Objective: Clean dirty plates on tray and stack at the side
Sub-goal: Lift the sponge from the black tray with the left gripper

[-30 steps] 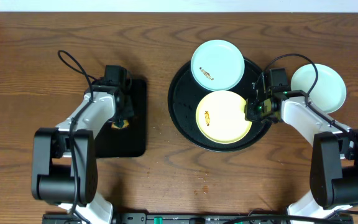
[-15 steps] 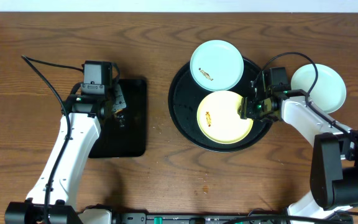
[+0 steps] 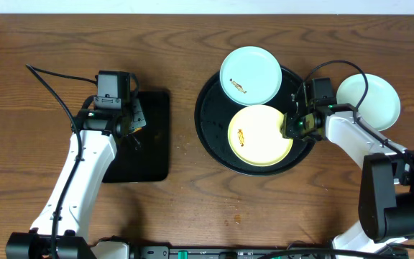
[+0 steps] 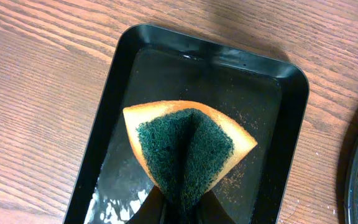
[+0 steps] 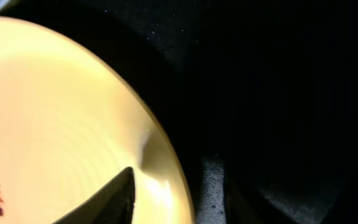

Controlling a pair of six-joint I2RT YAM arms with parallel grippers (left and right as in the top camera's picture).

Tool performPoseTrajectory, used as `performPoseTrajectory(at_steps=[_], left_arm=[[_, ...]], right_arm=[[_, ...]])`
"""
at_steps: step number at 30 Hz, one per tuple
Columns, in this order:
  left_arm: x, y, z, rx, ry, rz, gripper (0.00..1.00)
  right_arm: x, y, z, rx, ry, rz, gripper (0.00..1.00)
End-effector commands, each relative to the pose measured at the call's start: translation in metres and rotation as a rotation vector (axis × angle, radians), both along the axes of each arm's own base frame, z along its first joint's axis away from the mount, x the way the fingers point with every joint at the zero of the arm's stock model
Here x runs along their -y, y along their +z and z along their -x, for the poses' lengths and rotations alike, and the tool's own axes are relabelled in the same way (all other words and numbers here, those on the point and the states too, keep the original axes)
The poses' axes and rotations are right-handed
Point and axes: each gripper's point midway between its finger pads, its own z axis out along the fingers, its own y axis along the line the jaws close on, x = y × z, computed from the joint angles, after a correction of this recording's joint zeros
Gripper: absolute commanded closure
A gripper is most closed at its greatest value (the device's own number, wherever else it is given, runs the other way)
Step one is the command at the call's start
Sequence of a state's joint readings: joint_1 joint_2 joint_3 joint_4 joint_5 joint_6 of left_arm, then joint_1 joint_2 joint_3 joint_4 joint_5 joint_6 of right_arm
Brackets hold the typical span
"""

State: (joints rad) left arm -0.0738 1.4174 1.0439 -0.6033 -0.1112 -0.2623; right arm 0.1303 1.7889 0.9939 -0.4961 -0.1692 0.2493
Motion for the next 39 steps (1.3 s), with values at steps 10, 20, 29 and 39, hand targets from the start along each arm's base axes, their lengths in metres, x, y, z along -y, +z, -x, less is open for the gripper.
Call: performPoseTrajectory(at_steps=[10,20,29,39], left_arm=[[-0.001,0.008,-0.006,0.020,-0.035,-0.022,0.93],[-0.001,0.007,-0.004,0.006,-0.050,-0.032,0.93],[-0.007,0.002,-0.006,0.017,-0.039,-0.064,0.93],[-0.005,0.010,-0.016,0.063,-0.049,-0.063,0.93]], right_arm=[[0.020,-0.019,0.014,-0.066,-0.045,0.051,0.99],[0.020,-0.019,0.014,-0.066,-0.045,0.051,0.99],[0.020,-0.019,0.013,-0.064,-0.045,0.050,0.83],[0.020,-0.019,0.013,-0.063,-0.045,0.050,0.82]])
